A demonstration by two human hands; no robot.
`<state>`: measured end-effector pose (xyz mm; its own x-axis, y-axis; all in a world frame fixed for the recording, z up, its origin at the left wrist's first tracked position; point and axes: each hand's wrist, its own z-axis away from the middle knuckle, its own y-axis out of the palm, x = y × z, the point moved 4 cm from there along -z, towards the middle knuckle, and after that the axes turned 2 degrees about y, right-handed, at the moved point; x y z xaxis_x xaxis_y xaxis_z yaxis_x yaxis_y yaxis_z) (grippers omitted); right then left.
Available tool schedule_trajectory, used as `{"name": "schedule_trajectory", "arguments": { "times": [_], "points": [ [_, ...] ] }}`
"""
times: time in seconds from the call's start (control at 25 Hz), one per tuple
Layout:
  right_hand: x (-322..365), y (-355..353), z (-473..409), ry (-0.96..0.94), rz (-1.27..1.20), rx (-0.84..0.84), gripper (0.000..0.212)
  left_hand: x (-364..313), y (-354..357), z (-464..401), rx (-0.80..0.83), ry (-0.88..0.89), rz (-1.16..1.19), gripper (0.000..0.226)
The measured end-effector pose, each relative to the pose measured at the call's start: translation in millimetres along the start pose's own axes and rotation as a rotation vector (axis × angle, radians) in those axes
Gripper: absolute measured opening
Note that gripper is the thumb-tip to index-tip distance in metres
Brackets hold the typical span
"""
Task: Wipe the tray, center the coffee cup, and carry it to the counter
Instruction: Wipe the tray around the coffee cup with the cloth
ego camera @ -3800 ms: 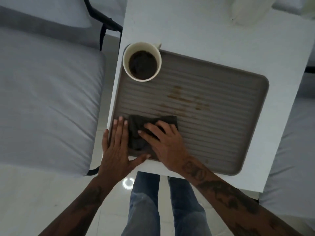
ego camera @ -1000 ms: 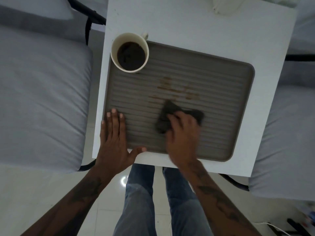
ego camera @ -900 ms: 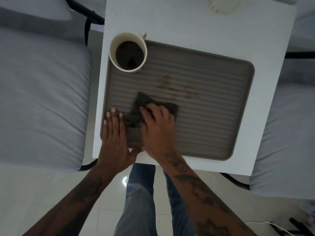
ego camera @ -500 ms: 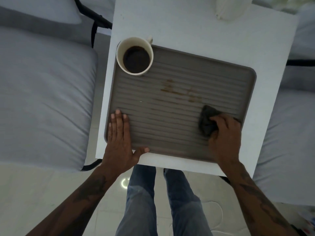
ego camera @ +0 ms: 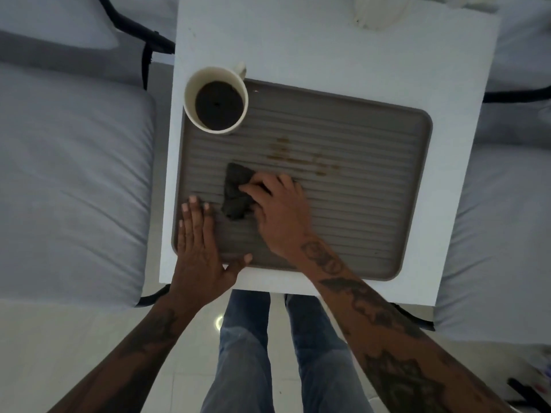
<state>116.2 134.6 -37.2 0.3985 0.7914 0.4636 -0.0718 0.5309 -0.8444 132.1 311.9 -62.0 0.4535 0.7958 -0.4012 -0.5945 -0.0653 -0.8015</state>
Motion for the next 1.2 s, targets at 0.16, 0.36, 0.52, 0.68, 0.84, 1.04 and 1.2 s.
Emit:
{"name": "schedule_trajectory", "arguments": {
  "times": [0.16, 0.36, 0.52, 0.68, 0.84, 1.04, 1.2],
  "points": [
    [-104, -43, 57, 0.19, 0.008, -0.111, 0.041, -5, -3, 0, -0.029, -0.01, 0.033, 0.12],
    [-117, -48, 73, 0.467, 0.076, -0.288, 0.04, -4, -2, -1, -0.045, -0.007, 0.036, 0.12],
    [-18, -8, 11, 0.275, 0.031, -0.243, 0.043, -3, 1, -1, -0.039, -0.021, 0.033, 0.122],
    [29, 8, -31, 0.004, -0.021, -0.089, 0.04, 1, 2, -1, -0.011, -0.018, 0.02, 0.124],
    [-55, -26, 1, 0.05, 0.037, -0.149, 0.04, -3, 0, -1, -0.025, -0.009, 0.029, 0.122],
    [-148, -68, 36, 0.226, -0.089, -0.106, 0.034, -1, 1, -1, -0.039, -0.003, 0.053, 0.123],
    [-130, -55, 15, 0.321, -0.101, -0.188, 0.046, -2, 2, -1, -0.02, -0.027, 0.056, 0.123]
  ]
}}
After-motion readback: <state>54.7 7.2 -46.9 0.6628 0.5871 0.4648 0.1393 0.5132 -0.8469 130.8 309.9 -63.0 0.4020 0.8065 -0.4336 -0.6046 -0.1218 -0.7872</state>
